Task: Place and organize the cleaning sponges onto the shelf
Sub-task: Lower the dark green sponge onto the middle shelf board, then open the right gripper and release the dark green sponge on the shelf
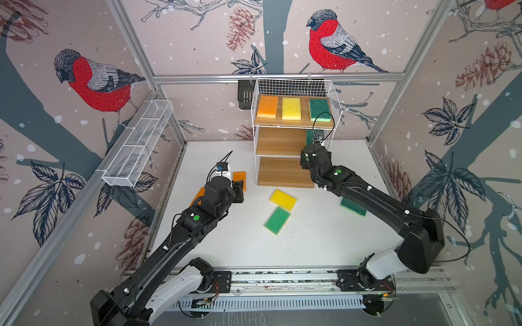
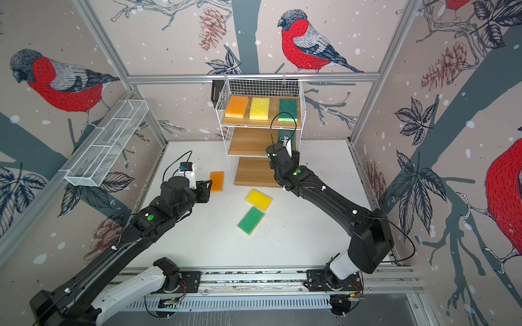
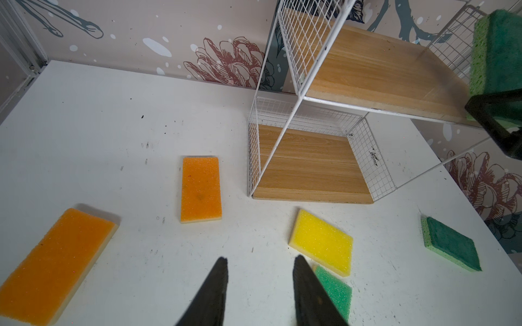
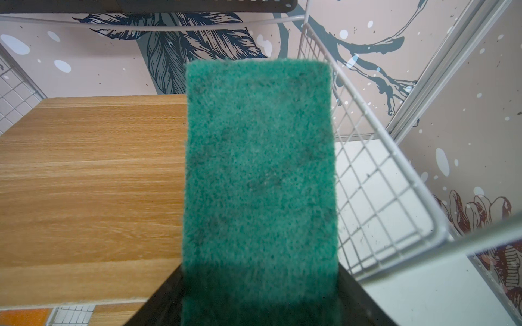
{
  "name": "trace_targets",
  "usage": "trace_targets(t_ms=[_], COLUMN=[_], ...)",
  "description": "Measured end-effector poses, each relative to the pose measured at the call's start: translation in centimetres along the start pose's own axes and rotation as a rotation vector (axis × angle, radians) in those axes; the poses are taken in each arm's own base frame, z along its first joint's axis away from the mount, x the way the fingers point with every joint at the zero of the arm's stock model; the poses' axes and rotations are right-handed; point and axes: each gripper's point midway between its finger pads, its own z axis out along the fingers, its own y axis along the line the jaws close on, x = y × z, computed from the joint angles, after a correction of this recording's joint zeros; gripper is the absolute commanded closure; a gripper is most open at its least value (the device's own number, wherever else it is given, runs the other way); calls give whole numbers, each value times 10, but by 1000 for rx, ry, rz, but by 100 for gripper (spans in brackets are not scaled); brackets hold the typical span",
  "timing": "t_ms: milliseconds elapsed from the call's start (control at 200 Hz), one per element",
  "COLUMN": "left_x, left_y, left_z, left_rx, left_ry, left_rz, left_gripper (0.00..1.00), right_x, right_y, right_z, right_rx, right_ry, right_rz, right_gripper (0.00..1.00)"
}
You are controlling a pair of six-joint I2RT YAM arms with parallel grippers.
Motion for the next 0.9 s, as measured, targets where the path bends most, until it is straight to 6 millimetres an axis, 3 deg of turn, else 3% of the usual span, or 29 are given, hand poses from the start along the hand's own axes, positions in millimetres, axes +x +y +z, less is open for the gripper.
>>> trace_targets(t_ms=[700, 901], left_x=[7, 8], left_y=[1, 0], left_z=[7, 8], left_rx=[-2, 0], left_ry=[15, 20], left_rz=[-14, -14], left_gripper=[61, 61], right_x=[2, -3], right_y=[1, 1], right_z=[6, 6], right_rx=[7, 5], right_ry=[3, -7], right_rz=[-27, -21], right_gripper=[27, 21])
